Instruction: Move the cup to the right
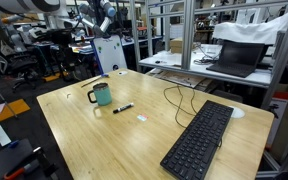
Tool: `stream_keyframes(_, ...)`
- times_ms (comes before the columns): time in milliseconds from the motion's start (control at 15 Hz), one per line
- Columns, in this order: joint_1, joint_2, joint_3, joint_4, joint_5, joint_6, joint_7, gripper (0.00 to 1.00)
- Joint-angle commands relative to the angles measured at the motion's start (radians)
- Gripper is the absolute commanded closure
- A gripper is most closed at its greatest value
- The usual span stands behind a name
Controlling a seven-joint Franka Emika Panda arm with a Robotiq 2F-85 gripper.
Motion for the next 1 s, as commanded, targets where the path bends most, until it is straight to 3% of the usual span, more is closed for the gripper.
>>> stream_keyframes(0, 0.037, -0.003, -0.037, 0.002, 0.011, -0.006, -0.008, 0.00)
stream_keyframes(133, 0.037, -0.003, -0.037, 0.002, 0.010, -0.008, -0.008, 0.00)
stream_keyframes(400, 0.081, 0.119, -0.069, 0.057, -0.025, 0.068, 0.075, 0.00)
stream_keyframes(933, 0.200, 0.345, -0.209, 0.223, -0.093, 0.115, 0.181, 0.00)
